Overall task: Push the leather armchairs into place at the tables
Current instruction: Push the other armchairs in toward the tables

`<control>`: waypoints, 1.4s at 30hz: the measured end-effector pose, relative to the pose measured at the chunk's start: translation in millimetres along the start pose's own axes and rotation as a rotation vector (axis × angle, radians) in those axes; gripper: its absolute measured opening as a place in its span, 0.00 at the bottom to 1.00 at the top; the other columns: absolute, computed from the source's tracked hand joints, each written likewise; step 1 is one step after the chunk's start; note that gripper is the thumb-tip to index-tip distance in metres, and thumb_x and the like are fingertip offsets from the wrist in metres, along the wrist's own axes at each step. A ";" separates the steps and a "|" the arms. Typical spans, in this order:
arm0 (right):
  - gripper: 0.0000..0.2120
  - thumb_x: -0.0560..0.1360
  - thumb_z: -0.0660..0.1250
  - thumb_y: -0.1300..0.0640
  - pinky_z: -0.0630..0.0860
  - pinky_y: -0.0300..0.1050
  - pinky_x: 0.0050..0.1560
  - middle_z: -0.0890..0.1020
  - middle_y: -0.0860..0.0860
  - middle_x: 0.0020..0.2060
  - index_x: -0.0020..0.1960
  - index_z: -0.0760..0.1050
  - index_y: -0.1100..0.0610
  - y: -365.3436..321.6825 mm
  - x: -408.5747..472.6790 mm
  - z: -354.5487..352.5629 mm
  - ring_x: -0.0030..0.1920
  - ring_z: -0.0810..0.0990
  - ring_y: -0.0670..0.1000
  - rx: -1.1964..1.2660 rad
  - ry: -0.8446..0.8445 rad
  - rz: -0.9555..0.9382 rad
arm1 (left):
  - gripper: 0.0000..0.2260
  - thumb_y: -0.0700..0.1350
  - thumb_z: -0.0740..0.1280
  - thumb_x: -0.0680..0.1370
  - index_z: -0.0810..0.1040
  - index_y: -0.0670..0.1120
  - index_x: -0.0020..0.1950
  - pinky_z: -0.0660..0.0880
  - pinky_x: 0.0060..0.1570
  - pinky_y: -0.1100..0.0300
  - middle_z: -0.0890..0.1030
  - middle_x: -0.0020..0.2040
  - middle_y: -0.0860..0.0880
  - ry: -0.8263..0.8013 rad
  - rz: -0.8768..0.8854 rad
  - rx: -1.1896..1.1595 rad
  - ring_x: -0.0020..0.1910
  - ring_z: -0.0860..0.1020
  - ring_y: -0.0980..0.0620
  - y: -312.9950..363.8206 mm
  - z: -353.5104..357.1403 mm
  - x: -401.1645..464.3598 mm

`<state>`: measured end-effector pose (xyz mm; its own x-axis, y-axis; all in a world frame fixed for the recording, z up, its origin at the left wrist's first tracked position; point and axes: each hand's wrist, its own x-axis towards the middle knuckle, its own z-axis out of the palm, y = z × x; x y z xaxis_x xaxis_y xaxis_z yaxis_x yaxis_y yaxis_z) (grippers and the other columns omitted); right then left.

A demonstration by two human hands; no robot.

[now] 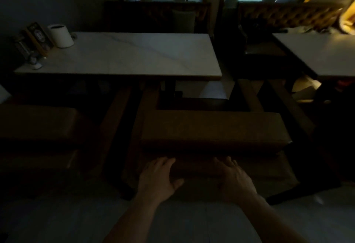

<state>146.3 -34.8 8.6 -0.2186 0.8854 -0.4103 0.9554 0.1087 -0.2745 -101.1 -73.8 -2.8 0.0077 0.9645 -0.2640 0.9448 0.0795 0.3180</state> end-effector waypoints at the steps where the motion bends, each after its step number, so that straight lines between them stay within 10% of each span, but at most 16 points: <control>1: 0.39 0.77 0.64 0.37 0.61 0.57 0.74 0.50 0.55 0.81 0.80 0.48 0.42 -2.0 -8.2 -6.1 0.80 0.50 0.59 0.014 0.012 0.007 | 0.36 0.71 0.59 0.74 0.56 0.57 0.78 0.60 0.73 0.50 0.60 0.78 0.52 0.000 0.017 -0.004 0.75 0.60 0.49 5.7 -6.1 -4.4; 17: 0.31 0.76 0.63 0.40 0.69 0.55 0.70 0.65 0.54 0.74 0.77 0.60 0.43 116.3 -192.9 -116.4 0.73 0.66 0.59 0.032 0.171 0.151 | 0.37 0.71 0.62 0.73 0.57 0.58 0.78 0.63 0.71 0.49 0.60 0.78 0.53 -0.079 0.191 0.052 0.75 0.61 0.50 207.3 -73.0 -76.1; 42: 0.39 0.75 0.65 0.35 0.66 0.55 0.73 0.56 0.56 0.79 0.80 0.52 0.42 597.3 -339.0 -180.5 0.78 0.59 0.59 0.140 0.331 0.399 | 0.37 0.66 0.64 0.75 0.52 0.59 0.79 0.60 0.73 0.46 0.55 0.80 0.53 -0.016 0.419 0.001 0.77 0.56 0.48 697.5 91.5 -53.8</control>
<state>826.9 -188.4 140.7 0.2522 0.9431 -0.2165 0.9109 -0.3069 -0.2759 587.5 -93.3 149.9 0.3964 0.9093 -0.1264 0.8592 -0.3190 0.4000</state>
